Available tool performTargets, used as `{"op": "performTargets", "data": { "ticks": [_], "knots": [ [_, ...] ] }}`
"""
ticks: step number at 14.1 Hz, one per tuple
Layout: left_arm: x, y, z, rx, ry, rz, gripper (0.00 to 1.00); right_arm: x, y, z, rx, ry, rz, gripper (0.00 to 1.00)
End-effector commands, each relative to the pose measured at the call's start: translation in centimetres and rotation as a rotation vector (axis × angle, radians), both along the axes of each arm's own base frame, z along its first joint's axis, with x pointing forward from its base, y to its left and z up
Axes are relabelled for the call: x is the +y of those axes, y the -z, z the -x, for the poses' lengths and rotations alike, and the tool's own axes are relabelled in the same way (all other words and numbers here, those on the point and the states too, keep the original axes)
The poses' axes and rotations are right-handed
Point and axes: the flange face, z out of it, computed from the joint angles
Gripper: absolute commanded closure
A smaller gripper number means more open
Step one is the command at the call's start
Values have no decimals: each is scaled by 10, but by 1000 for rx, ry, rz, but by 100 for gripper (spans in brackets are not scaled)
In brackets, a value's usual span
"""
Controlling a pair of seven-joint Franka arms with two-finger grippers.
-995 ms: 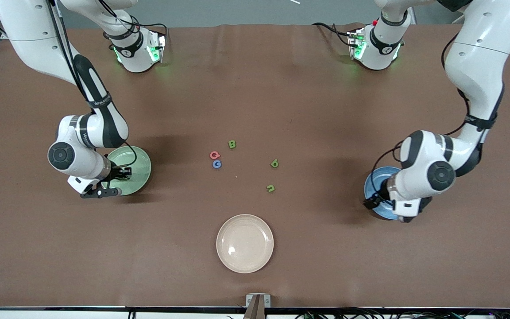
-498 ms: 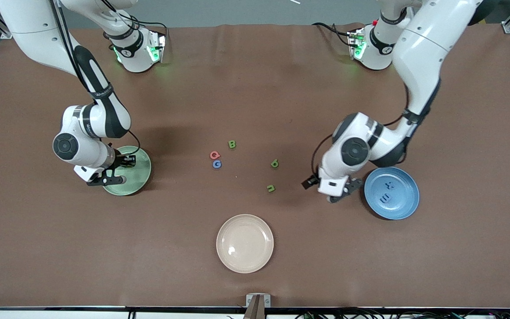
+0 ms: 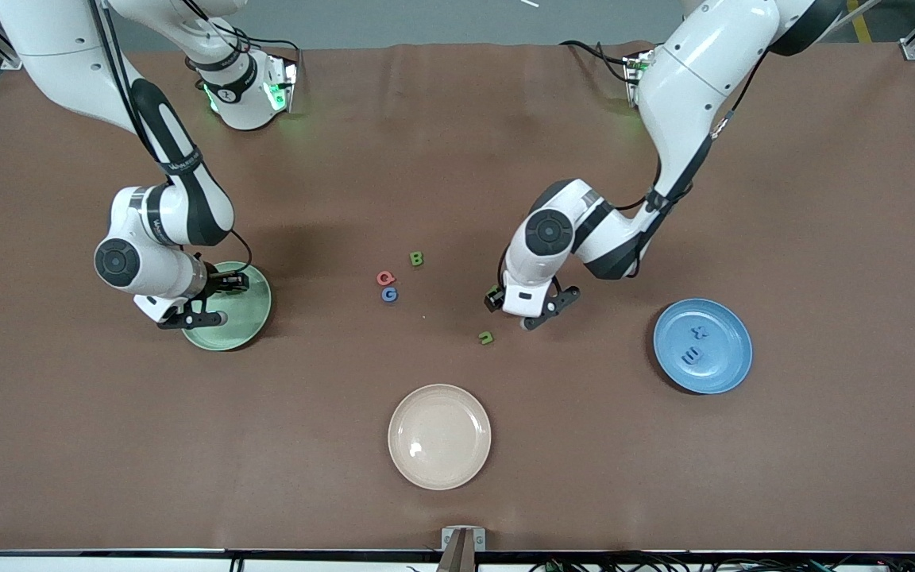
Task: Sort upper and lower case letters into plates
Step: 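Grasp the green q with the left gripper while the right gripper reaches c, then grasp the blue c with the right gripper while the left gripper carries q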
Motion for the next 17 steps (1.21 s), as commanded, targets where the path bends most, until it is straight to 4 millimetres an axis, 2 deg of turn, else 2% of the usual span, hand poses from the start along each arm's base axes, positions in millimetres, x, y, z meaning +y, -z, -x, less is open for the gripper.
{"op": "performTargets", "data": {
  "ticks": [1,2,4,5,6,10,12,15,17],
  "knots": [
    [-10,6,7,-23,-2,-21,26,5,-32,-7,-16,15,-20,0],
    [-15,9,11,-18,-2,-23,27,10,-46,-17,-5,15,-27,0],
    [-23,7,8,-27,-13,-11,29,23,-71,-34,-12,29,-58,0],
    [-27,6,6,-31,-23,-5,29,37,-76,-37,-18,41,-64,0],
    [-33,8,9,-29,-19,-3,31,54,-82,-41,-29,71,-53,0],
    [-33,15,12,-20,-19,-11,38,133,-99,-46,-75,177,-25,0],
    [-33,16,12,-19,-19,-12,44,174,-93,-46,-91,236,-10,0],
    [-35,19,9,-18,-24,-6,59,233,-66,-34,-157,257,-19,0],
    [-35,19,8,-19,-26,-5,77,264,-48,-26,-196,252,-31,0]
  ]
}}
